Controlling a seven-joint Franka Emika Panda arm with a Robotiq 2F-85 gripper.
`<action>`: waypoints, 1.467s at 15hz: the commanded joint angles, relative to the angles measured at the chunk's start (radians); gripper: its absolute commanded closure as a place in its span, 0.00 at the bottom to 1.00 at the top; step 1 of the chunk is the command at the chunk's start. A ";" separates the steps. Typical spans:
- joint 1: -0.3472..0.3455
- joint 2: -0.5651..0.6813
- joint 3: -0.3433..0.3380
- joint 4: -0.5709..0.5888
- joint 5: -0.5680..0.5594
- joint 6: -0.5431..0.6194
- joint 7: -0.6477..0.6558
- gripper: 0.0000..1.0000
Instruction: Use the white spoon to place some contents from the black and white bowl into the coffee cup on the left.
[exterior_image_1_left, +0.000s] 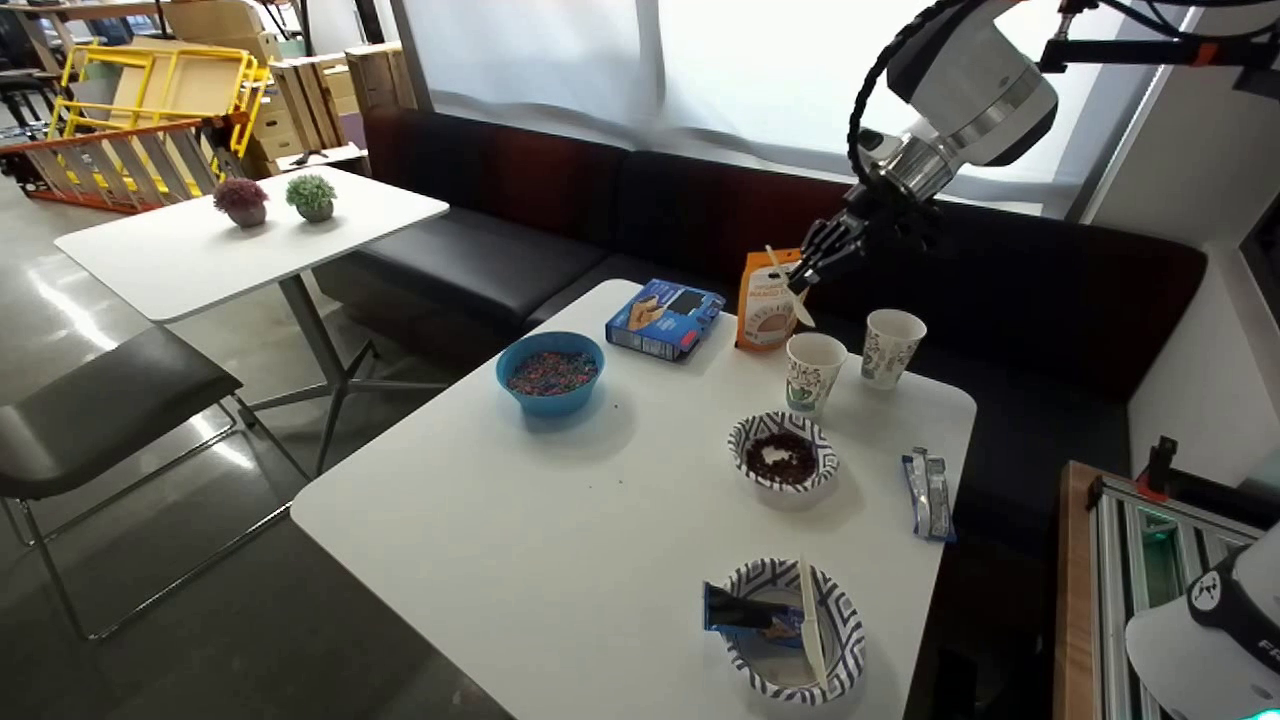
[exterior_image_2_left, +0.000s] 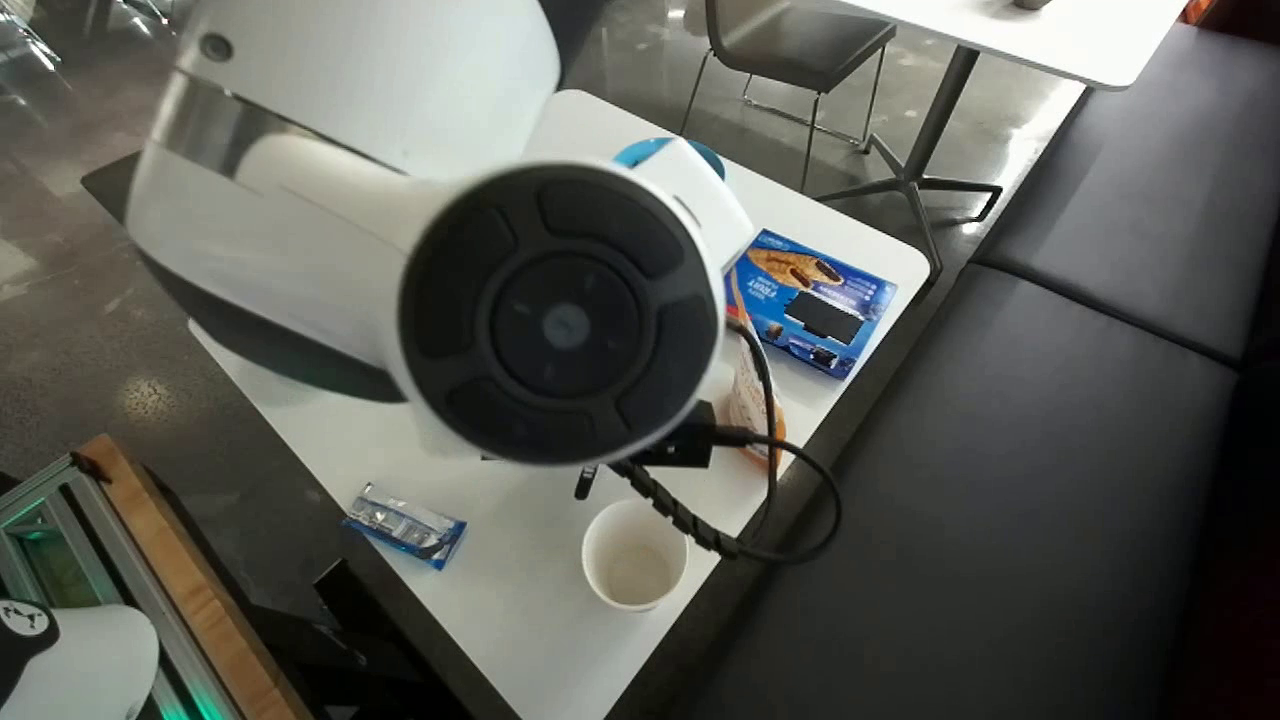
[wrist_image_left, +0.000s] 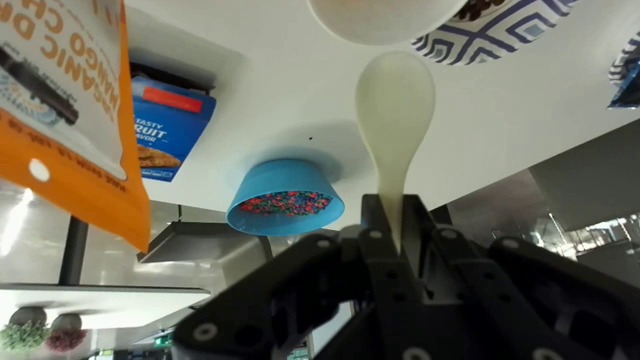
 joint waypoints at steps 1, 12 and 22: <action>0.080 -0.100 0.066 -0.087 -0.052 0.230 0.010 0.96; 0.336 0.046 0.362 -0.215 -0.650 0.932 0.431 0.96; 0.941 0.356 -0.290 -0.061 -1.063 0.978 0.592 0.96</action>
